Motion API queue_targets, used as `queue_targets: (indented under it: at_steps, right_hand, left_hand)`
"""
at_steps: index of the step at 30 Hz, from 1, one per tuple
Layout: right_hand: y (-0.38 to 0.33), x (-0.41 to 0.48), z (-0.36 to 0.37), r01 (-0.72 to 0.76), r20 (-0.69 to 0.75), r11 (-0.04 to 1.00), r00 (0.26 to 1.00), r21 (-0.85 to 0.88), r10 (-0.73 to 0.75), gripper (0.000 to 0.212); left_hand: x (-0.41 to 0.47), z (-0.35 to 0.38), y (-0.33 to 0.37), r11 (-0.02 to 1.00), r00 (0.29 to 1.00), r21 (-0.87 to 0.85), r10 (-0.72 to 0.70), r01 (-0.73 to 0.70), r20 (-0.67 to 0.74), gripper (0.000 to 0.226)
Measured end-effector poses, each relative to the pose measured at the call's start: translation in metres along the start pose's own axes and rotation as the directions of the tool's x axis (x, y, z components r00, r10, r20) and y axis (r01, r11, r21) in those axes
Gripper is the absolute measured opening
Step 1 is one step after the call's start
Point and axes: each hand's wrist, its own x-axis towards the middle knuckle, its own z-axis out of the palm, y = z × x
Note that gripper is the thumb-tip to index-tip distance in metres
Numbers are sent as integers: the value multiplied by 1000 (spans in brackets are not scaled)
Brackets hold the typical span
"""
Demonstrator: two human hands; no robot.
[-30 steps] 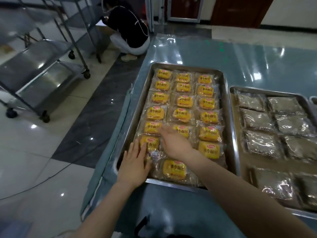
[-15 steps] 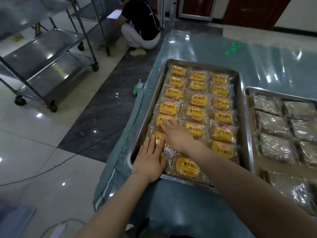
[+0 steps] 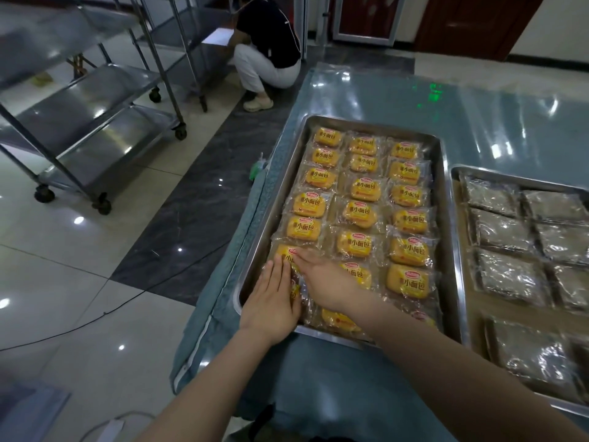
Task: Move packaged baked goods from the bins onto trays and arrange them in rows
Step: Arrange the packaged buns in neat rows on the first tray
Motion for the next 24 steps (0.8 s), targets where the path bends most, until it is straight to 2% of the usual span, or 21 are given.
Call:
queue_targets:
  at_steps: [6, 10, 19, 24]
  right_hand:
    - [-4, -1, -9, 30, 19, 999, 999, 26, -31, 65]
    - [9, -19, -13, 40, -55, 998, 998, 53, -37, 63]
    - [77, -88, -17, -83, -112, 993, 989, 79, 92, 59]
    - [107, -147, -16, -187, -182, 978, 962, 97, 202, 59]
  left_hand:
    - [-1, -3, -1, 1000, 1000, 18, 5, -5, -3, 71]
    - [-3, -5, 1, 998, 997, 49, 37, -34, -63, 72]
    - [11, -6, 53, 996, 993, 73, 62, -55, -103, 75]
    - [13, 3, 104, 984, 985, 84, 165, -160, -58, 74]
